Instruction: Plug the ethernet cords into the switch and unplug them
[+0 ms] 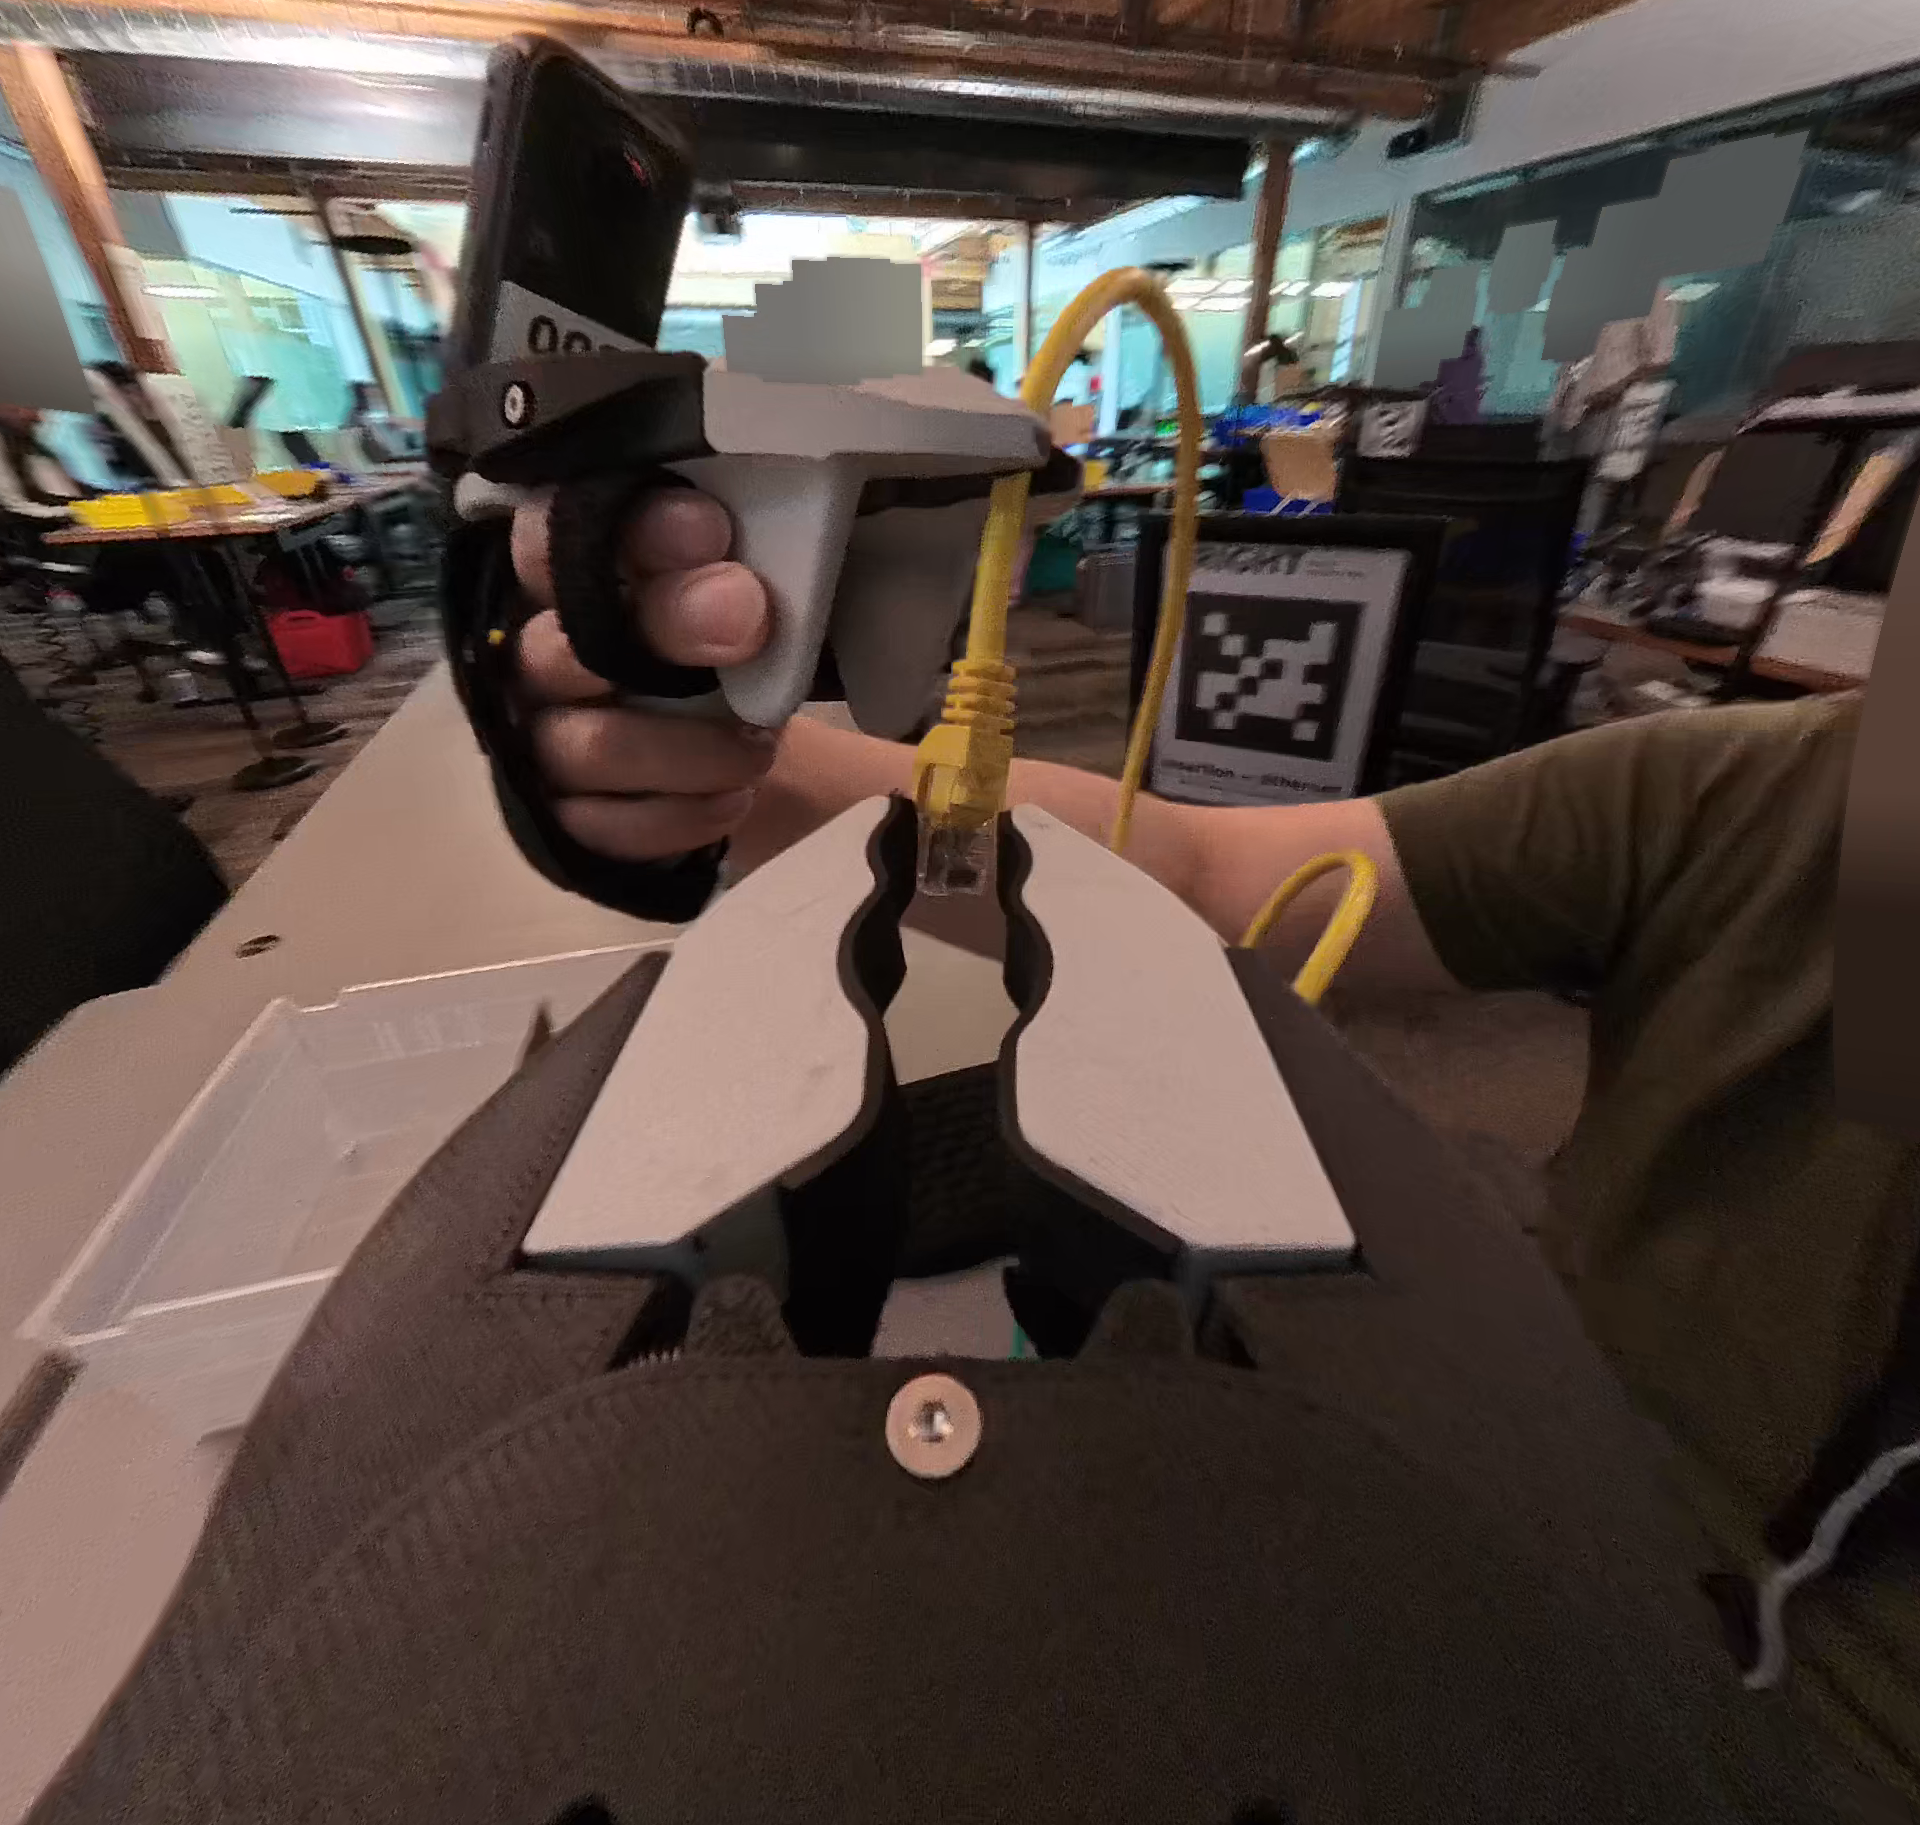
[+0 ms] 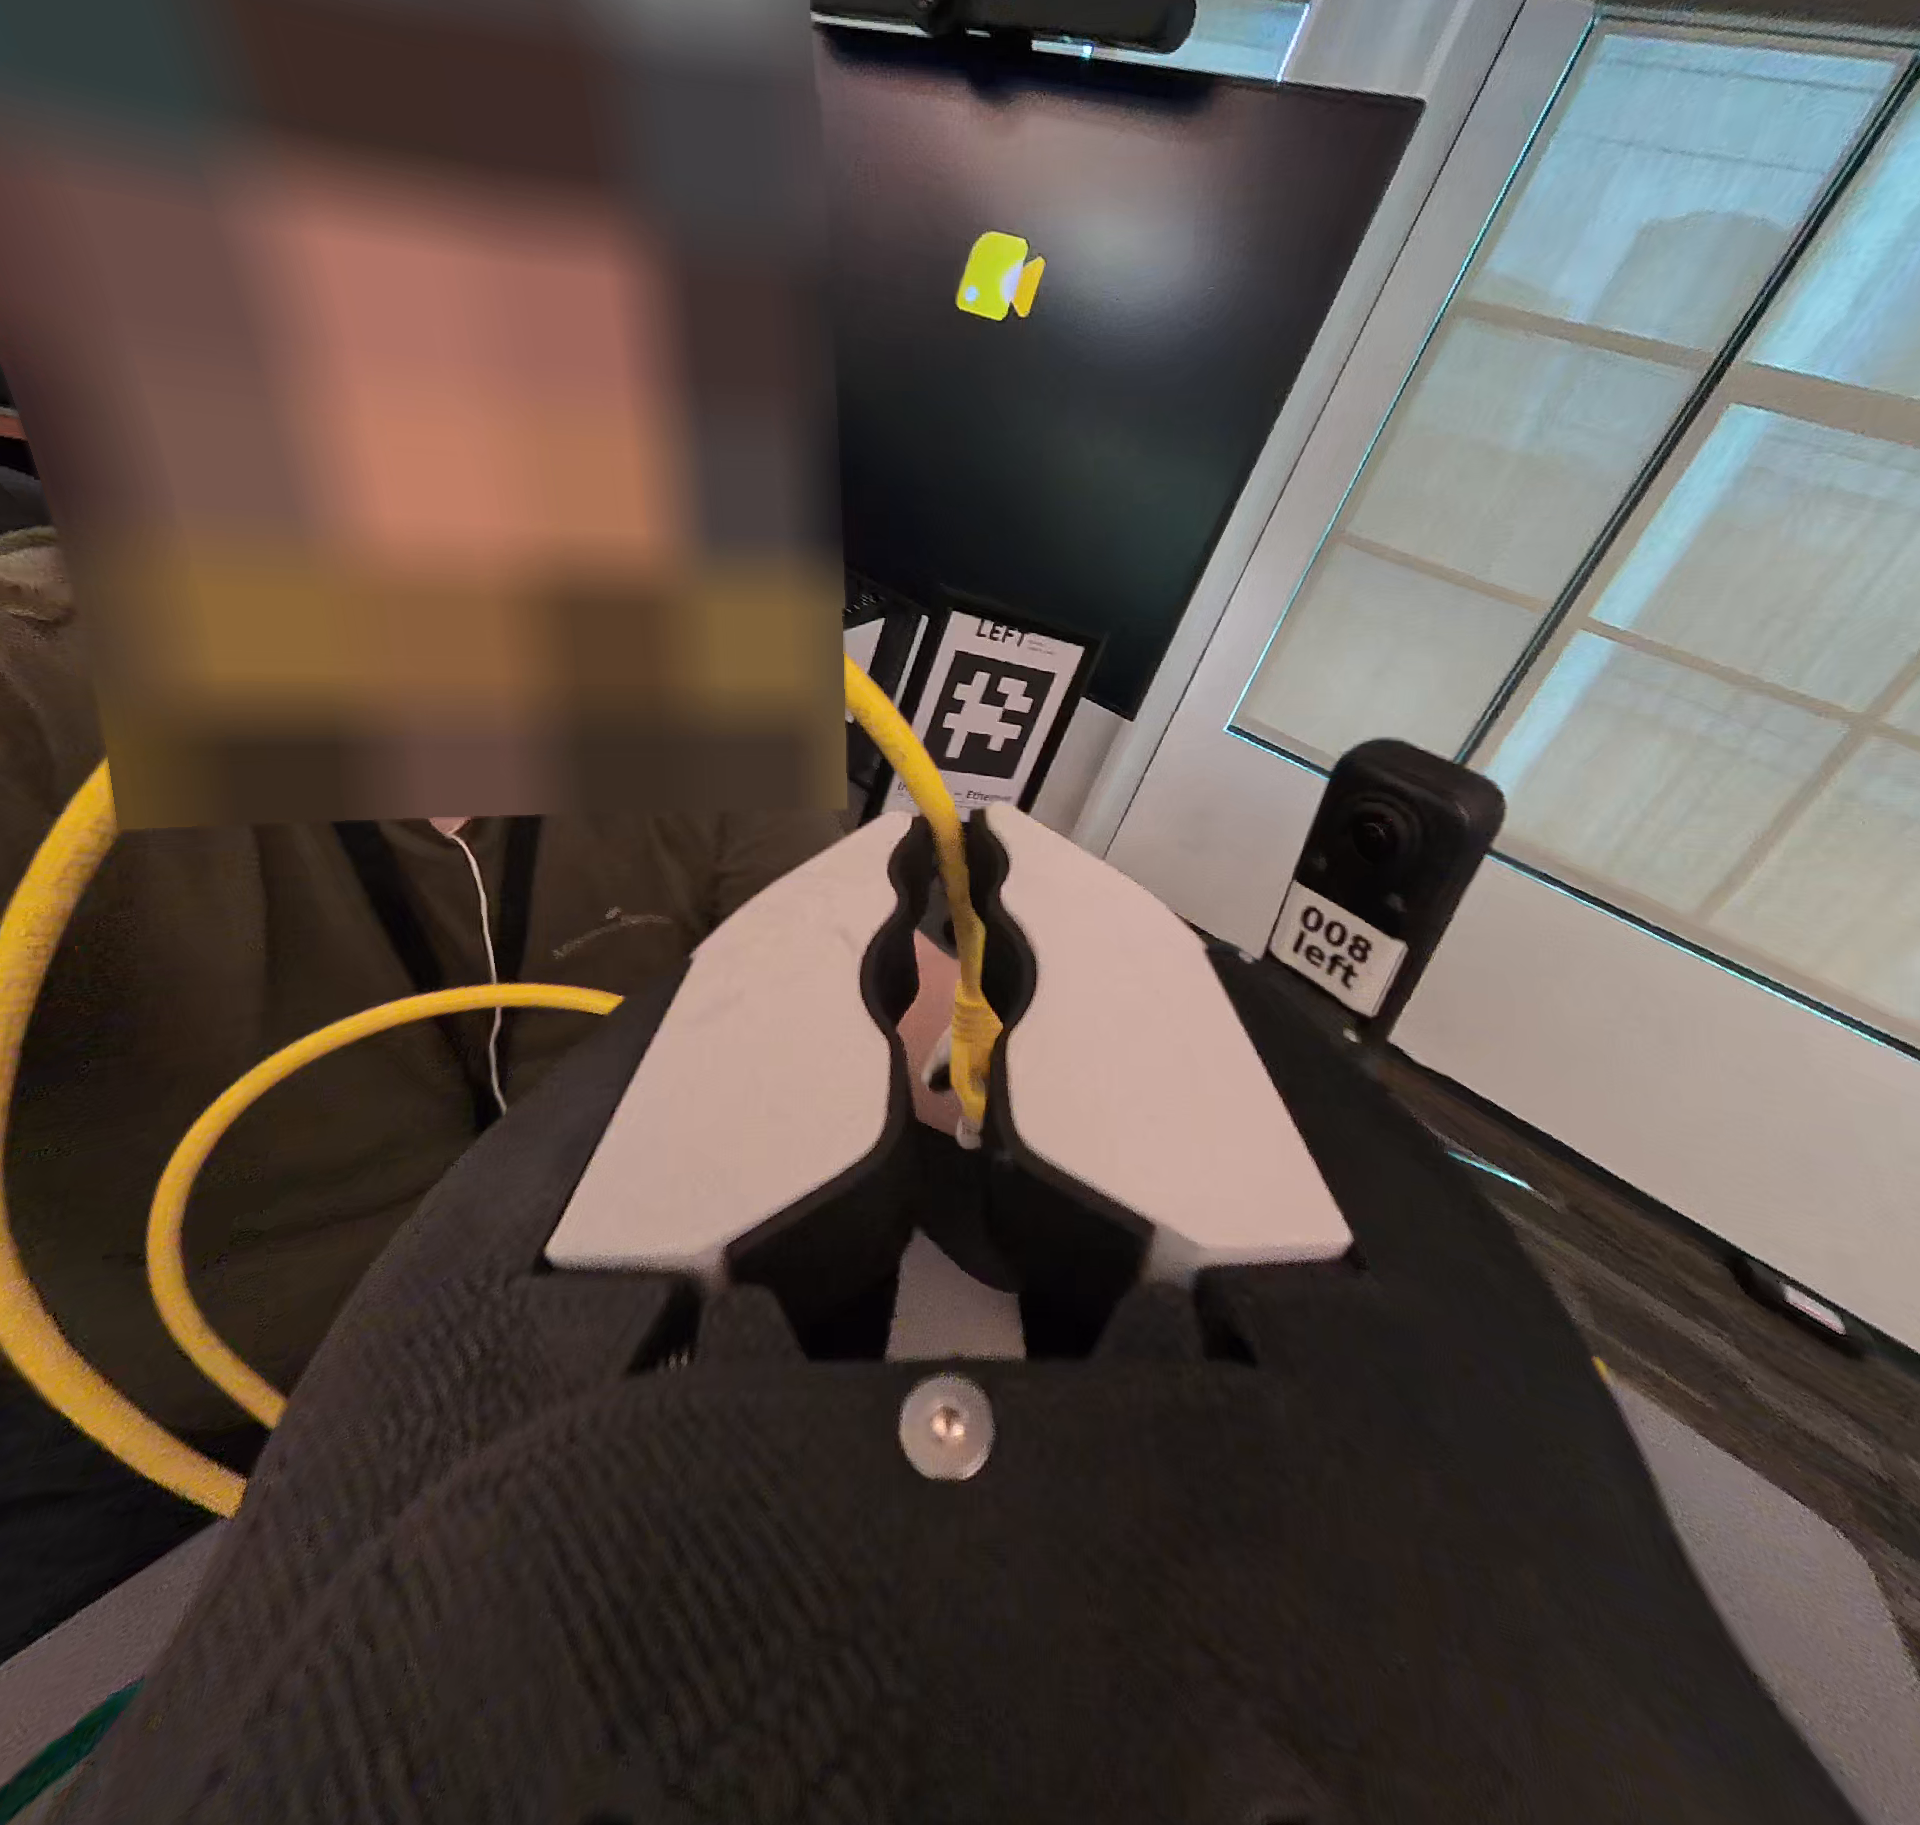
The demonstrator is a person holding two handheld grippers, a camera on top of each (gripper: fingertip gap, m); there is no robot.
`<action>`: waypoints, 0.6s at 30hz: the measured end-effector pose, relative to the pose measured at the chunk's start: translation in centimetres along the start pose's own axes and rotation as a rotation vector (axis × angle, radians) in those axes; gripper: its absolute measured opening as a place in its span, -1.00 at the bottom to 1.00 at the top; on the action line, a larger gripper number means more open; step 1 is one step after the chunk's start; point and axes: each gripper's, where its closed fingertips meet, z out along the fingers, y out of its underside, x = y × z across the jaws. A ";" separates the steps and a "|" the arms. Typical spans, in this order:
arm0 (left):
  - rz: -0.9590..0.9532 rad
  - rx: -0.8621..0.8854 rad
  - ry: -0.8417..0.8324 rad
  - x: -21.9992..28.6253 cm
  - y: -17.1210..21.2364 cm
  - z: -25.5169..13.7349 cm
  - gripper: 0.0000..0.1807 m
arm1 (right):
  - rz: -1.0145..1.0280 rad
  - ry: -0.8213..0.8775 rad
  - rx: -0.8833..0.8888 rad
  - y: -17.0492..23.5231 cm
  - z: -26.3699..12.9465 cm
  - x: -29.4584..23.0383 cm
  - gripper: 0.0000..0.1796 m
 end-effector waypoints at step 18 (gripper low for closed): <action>1.058 -0.579 -0.964 -5.9 -2.1 -6.5 -0.86 | 0.216 0.993 -0.053 -1.0 -5.7 -2.6 -0.80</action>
